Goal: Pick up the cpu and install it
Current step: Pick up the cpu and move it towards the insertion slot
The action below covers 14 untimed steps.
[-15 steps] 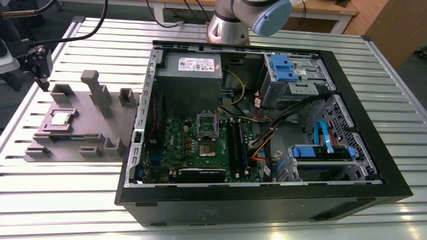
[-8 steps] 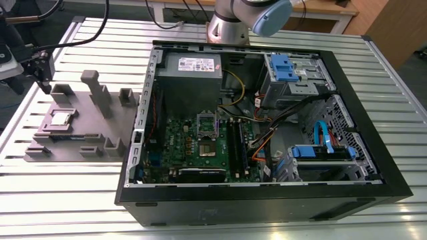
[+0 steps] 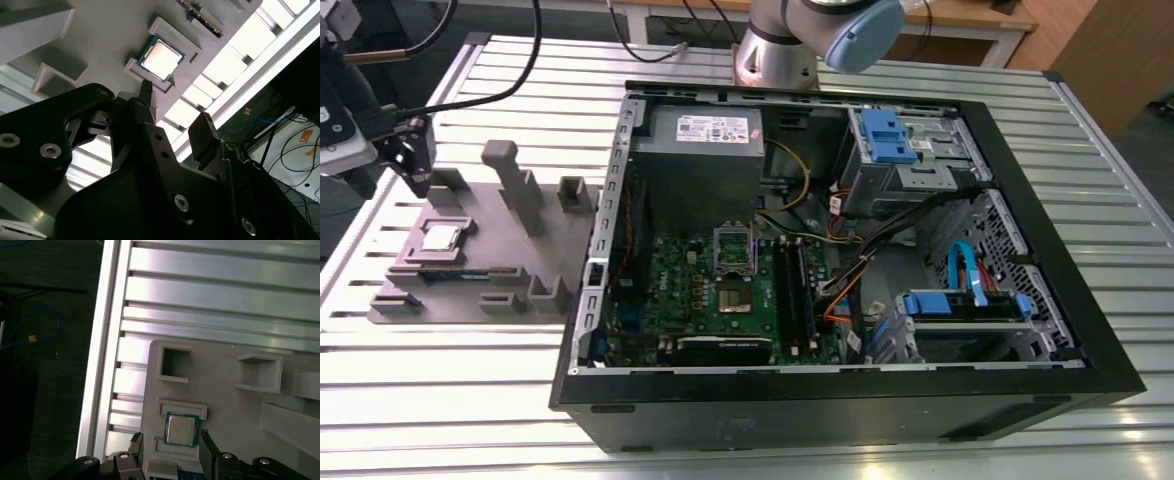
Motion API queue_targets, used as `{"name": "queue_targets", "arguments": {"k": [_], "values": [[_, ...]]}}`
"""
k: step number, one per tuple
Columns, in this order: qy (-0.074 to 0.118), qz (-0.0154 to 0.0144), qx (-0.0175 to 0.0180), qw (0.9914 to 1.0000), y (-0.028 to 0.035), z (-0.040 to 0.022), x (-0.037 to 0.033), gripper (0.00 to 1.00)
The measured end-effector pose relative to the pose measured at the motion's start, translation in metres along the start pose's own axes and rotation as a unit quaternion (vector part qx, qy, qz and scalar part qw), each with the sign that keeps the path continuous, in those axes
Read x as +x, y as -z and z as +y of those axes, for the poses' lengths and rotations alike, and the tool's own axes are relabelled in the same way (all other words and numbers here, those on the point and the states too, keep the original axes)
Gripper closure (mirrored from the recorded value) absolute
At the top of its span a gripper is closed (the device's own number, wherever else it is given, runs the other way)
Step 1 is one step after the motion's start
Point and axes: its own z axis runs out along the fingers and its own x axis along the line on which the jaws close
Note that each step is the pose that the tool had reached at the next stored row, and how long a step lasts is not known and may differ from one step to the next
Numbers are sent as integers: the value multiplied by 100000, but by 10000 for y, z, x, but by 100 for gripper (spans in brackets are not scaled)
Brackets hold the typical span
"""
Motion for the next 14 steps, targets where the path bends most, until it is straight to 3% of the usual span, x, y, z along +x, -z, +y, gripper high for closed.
{"name": "queue_targets", "arguments": {"k": [7, 14], "values": [[-6, -3, -3, 100000, -119, -21, -2, 44], [-1, -2, -3, 100000, -135, -26, -3, 44]]}}
